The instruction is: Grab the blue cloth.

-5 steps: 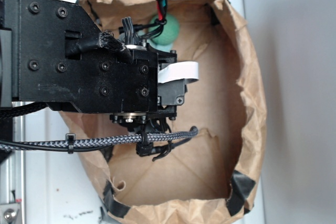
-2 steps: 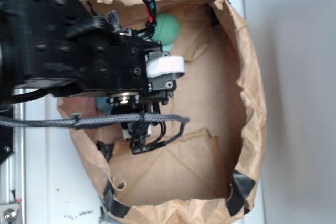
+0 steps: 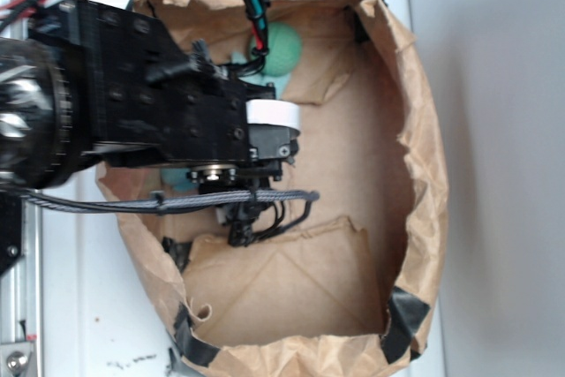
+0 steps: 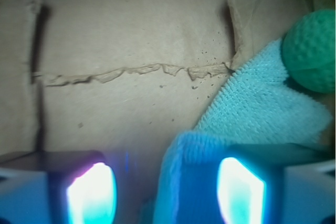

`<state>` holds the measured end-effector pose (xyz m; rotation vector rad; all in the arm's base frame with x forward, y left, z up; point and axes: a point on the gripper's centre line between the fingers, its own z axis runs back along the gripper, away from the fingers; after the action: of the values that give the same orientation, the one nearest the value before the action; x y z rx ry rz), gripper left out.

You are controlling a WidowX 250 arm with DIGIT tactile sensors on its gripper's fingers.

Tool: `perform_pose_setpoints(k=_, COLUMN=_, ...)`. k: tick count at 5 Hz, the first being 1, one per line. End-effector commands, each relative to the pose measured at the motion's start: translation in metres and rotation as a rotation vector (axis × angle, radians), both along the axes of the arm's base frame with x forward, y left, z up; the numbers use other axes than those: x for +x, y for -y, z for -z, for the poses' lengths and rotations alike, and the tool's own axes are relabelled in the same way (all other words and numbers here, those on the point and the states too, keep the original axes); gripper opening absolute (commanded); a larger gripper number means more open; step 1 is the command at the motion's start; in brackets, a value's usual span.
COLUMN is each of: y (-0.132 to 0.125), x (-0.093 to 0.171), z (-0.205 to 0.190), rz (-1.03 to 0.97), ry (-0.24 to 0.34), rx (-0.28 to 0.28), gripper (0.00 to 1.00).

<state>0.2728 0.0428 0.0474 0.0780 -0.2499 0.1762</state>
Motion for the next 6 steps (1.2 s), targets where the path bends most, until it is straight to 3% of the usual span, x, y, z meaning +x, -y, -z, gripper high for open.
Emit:
perform_pose_setpoints(k=1, y=-0.003, x=0.011, z=-0.001, rz=-0.049, ry=0.067, rx=0.043, gripper=0.0)
perform_pose_setpoints(k=3, y=-0.004, x=0.01, z=-0.025, rz=-0.047, ry=0.077, rx=-0.011, gripper=0.0)
perform_pose_setpoints(k=4, y=-0.003, x=0.007, z=-0.044, rz=-0.052, ry=0.056, rx=-0.042, gripper=0.0)
perform_pose_setpoints(k=6, y=0.011, x=0.002, z=-0.114, rz=-0.095, ry=0.087, rx=-0.159, gripper=0.0)
